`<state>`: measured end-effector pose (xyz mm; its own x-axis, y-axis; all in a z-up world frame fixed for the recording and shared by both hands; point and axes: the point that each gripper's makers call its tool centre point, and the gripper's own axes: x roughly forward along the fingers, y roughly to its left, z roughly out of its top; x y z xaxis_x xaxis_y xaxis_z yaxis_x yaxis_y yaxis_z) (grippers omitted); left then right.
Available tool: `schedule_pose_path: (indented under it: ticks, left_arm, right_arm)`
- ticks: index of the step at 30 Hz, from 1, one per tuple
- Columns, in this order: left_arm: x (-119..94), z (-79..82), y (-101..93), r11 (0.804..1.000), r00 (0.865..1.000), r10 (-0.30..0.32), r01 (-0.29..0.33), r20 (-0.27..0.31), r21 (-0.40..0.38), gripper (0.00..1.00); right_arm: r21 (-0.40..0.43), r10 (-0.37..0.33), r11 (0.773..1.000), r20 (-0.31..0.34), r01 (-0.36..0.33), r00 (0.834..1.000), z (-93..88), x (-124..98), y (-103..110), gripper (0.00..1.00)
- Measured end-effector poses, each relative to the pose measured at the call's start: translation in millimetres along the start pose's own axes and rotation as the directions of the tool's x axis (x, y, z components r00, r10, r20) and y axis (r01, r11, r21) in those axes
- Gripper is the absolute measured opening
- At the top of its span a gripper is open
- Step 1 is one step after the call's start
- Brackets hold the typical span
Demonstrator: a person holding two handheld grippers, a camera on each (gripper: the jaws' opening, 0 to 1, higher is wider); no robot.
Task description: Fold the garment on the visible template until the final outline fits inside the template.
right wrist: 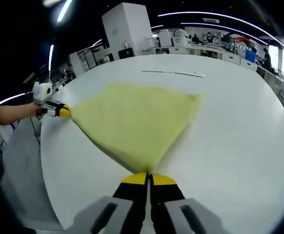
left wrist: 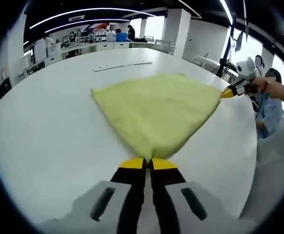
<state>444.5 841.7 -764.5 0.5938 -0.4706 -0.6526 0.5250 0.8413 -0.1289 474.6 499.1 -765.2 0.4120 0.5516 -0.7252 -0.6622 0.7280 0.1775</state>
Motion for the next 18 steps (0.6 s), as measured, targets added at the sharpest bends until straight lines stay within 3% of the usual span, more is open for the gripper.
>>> schedule_pose_path:
  ticks: [18]
  left_arm:
    - [-13, -10.5, -10.8, 0.997, 1.0, 0.005, -0.002, -0.026, 0.08, 0.0]
  right_arm:
    - [-0.009, 0.009, 1.0, -0.031, -0.009, 0.999, -15.4, -12, 10, 0.0]
